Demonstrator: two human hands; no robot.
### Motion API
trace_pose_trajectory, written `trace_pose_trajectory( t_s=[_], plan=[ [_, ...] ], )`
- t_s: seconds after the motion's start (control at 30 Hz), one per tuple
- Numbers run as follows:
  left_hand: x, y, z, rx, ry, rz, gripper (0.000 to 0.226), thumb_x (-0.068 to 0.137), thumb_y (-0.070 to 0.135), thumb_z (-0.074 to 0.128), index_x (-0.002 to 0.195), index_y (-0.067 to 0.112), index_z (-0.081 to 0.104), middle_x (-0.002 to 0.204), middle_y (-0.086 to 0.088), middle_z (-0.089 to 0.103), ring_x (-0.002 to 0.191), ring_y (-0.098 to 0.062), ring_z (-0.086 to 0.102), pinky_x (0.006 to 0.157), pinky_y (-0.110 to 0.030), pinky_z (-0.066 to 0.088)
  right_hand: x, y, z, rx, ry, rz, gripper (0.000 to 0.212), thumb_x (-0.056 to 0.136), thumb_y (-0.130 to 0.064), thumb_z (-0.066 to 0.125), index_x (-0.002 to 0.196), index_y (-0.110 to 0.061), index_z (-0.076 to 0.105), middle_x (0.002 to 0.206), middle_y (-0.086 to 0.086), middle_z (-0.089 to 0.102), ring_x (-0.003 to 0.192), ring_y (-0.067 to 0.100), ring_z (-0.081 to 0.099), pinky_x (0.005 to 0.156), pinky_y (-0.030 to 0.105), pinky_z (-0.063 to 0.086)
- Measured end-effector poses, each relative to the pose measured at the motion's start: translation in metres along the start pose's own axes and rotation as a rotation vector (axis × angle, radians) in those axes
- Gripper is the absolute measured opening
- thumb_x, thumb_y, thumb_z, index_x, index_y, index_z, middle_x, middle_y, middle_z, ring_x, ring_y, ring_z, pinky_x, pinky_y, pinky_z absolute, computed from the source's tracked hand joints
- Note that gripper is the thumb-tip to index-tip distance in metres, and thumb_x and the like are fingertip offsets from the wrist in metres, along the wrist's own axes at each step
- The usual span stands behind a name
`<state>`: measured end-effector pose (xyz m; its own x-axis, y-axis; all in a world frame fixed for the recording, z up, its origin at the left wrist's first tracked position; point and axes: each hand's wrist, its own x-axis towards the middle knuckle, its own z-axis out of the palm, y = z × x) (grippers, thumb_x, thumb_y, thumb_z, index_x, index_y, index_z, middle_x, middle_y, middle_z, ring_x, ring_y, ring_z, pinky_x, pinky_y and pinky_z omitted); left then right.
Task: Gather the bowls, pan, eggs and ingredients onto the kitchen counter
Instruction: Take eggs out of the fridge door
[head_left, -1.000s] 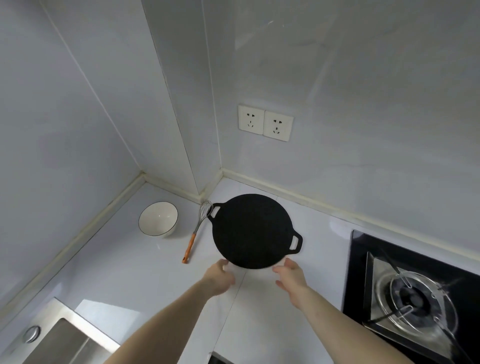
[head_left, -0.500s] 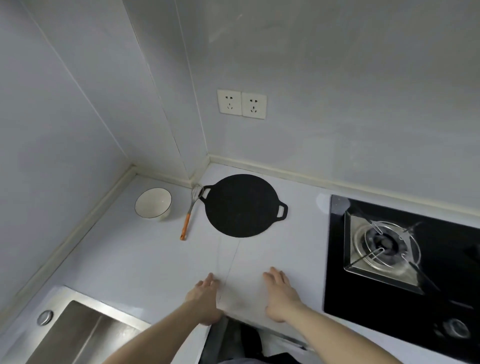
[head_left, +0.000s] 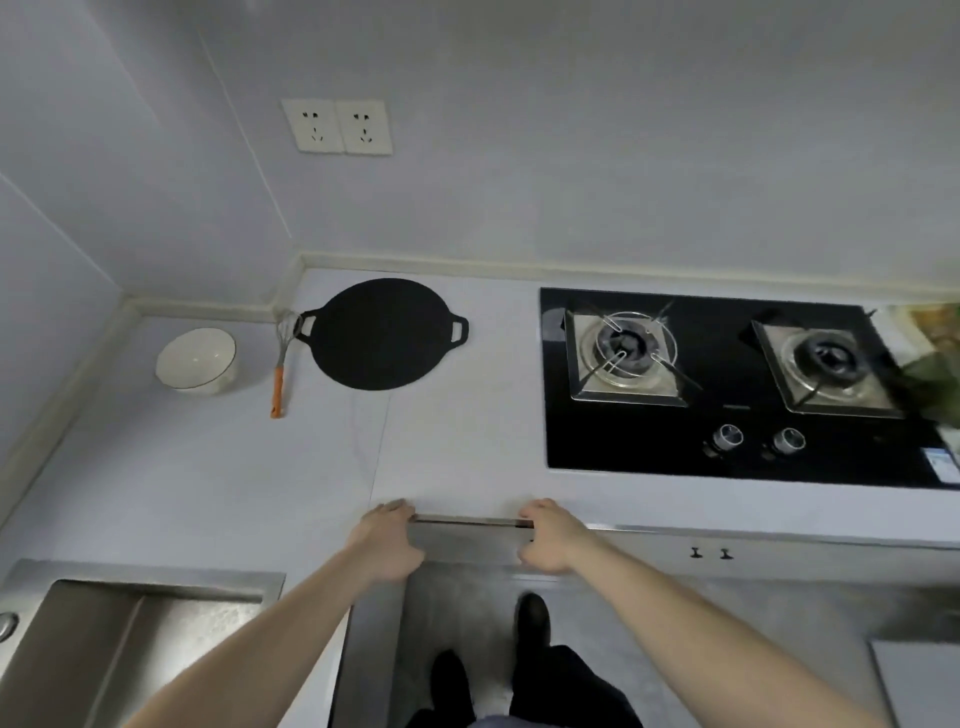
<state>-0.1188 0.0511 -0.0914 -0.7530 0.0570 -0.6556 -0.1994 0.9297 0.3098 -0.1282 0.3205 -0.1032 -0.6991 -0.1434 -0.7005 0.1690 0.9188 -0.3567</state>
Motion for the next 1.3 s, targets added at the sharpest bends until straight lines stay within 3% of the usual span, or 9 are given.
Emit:
trace_pose_trajectory(
  t_s=[0.13, 0.33, 0.57, 0.8, 0.9, 1.0, 1.17, 1.3],
  plan=[
    [-0.015, 0.041, -0.004, 0.094, 0.030, 0.119, 0.073, 0.085, 0.030, 0.057, 0.154, 0.026, 0.035, 0.165, 0.012, 0.018, 0.153, -0.014, 0.017, 0.122, -0.031, 0.024, -0.040, 0.044, -0.012, 0.110, 0.065, 0.043, 0.063, 0.088, -0.028, 0.064, 0.147, -0.017, 0.045, 0.154, 0.001, 0.037, 0.139, 0.019, 0.043, 0.113, 0.027, 0.035],
    [-0.027, 0.129, 0.021, 0.100, 0.083, 0.293, 0.065, 0.084, 0.031, 0.059, 0.148, 0.032, 0.044, 0.163, 0.017, 0.022, 0.148, -0.010, 0.027, 0.117, -0.023, 0.027, -0.116, 0.130, -0.051, 0.229, 0.236, 0.030, 0.071, 0.092, -0.034, 0.063, 0.156, -0.024, 0.034, 0.167, -0.003, 0.015, 0.150, 0.017, 0.029, 0.120, 0.030, 0.028],
    [-0.040, 0.330, 0.087, 0.105, 0.096, 0.529, 0.060, 0.088, 0.032, 0.066, 0.145, 0.028, 0.048, 0.163, 0.010, 0.026, 0.148, -0.014, 0.030, 0.118, -0.024, 0.023, -0.234, 0.294, -0.097, 0.369, 0.463, 0.053, 0.070, 0.091, -0.035, 0.067, 0.154, -0.024, 0.037, 0.166, -0.002, 0.016, 0.151, 0.015, 0.026, 0.120, 0.025, 0.023],
    [-0.088, 0.513, 0.143, 0.018, 0.150, 0.770, 0.058, 0.086, 0.038, 0.068, 0.141, 0.032, 0.052, 0.162, 0.014, 0.030, 0.147, -0.012, 0.032, 0.120, -0.032, 0.028, -0.315, 0.409, -0.117, 0.483, 0.604, 0.095, 0.066, 0.092, -0.034, 0.068, 0.152, -0.026, 0.040, 0.165, -0.001, 0.021, 0.151, 0.013, 0.025, 0.117, 0.019, 0.018],
    [-0.106, 0.559, 0.162, 0.054, 0.132, 0.863, 0.057, 0.088, 0.040, 0.067, 0.142, 0.035, 0.051, 0.162, 0.016, 0.028, 0.148, -0.009, 0.029, 0.121, -0.031, 0.025, -0.340, 0.446, -0.122, 0.523, 0.657, 0.097, 0.064, 0.092, -0.035, 0.068, 0.150, -0.027, 0.041, 0.164, -0.001, 0.024, 0.150, 0.013, 0.026, 0.118, 0.019, 0.018],
    [-0.111, 0.591, 0.171, 0.104, 0.092, 0.912, 0.056, 0.089, 0.041, 0.066, 0.142, 0.038, 0.048, 0.162, 0.019, 0.026, 0.148, -0.008, 0.027, 0.121, -0.031, 0.025, -0.360, 0.477, -0.127, 0.560, 0.715, 0.111, 0.061, 0.094, -0.032, 0.067, 0.149, -0.027, 0.042, 0.162, -0.003, 0.027, 0.148, 0.011, 0.027, 0.110, 0.010, 0.014],
    [-0.104, 0.652, 0.182, 0.119, 0.078, 0.970, 0.053, 0.090, 0.039, 0.067, 0.140, 0.038, 0.050, 0.160, 0.020, 0.027, 0.147, -0.008, 0.029, 0.121, -0.031, 0.025, -0.379, 0.526, -0.140, 0.603, 0.801, 0.164, 0.059, 0.093, -0.033, 0.067, 0.147, -0.028, 0.045, 0.159, -0.007, 0.029, 0.136, 0.014, 0.046, 0.102, 0.008, 0.022],
    [-0.090, 0.703, 0.194, 0.119, 0.052, 1.013, 0.055, 0.089, 0.041, 0.067, 0.141, 0.038, 0.049, 0.161, 0.019, 0.027, 0.147, -0.008, 0.028, 0.119, -0.030, 0.024, -0.384, 0.567, -0.161, 0.601, 0.858, 0.201, 0.060, 0.094, -0.035, 0.066, 0.149, -0.030, 0.043, 0.160, -0.009, 0.027, 0.147, 0.005, 0.028, 0.106, 0.007, 0.014]
  ],
)
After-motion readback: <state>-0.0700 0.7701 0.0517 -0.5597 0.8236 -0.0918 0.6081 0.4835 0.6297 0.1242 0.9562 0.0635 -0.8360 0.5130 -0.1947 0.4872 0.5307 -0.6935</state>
